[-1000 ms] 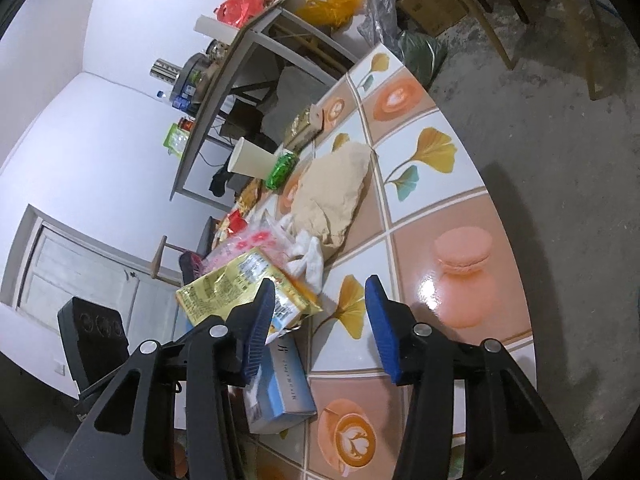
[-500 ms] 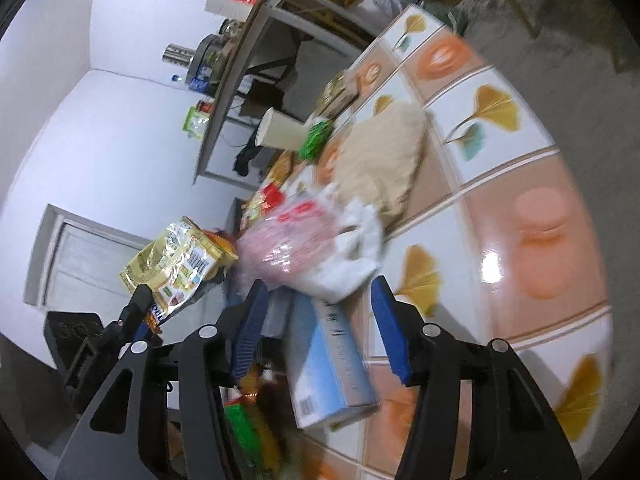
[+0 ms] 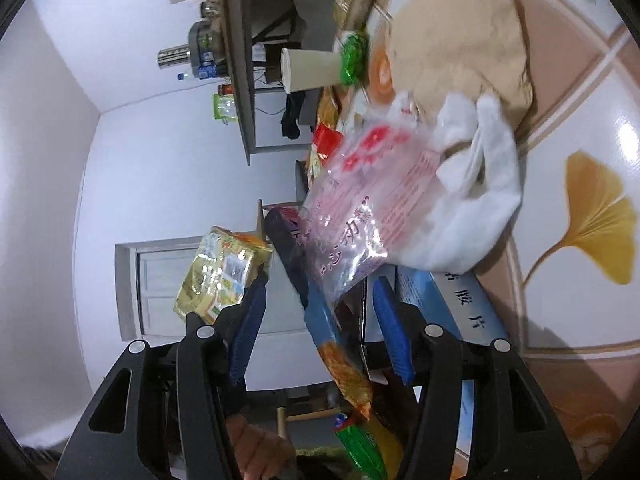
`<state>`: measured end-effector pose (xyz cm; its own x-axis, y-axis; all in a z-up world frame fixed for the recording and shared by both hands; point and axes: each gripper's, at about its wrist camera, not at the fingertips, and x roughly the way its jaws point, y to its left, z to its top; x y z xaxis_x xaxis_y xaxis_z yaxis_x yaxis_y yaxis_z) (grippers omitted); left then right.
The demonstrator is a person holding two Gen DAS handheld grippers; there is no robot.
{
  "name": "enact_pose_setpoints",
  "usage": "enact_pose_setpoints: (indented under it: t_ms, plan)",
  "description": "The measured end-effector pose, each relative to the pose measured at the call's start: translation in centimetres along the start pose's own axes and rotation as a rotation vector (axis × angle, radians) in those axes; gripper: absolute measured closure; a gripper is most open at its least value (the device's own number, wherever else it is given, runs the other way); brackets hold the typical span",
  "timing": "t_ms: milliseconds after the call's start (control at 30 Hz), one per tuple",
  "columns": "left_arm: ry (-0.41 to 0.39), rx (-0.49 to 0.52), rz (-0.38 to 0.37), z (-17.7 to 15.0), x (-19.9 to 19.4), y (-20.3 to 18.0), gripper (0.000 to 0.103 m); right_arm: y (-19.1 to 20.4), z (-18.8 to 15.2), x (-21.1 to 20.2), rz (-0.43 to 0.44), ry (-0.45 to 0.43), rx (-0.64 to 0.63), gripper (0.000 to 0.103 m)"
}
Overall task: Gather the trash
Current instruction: 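Lift the yellow wrapper with the left gripper while the right gripper grasps the clear printed bag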
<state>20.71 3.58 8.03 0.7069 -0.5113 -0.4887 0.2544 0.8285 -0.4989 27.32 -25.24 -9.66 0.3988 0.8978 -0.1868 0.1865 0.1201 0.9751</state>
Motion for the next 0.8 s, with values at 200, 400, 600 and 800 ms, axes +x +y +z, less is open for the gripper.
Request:
enact_pose_setpoints:
  t_ms: [200,400,600,800]
  plan:
    - [0.008,-0.006,-0.005,0.0,0.3,0.4,0.09,-0.9,0.3,1.6,-0.012,0.007,0.073,0.048]
    - [0.009,-0.016,-0.01,-0.1,0.3,0.6,0.09,-1.3,0.0,2.0,-0.031,0.009,0.083,0.05]
    - [0.007,-0.018,-0.009,-0.3,0.2,0.8,0.091,-1.3,0.0,2.2,-0.039,0.002,0.09,0.068]
    - [-0.004,-0.019,-0.009,-0.4,-0.2,0.7,0.091,-1.5,-0.2,1.9,-0.022,-0.01,0.105,0.088]
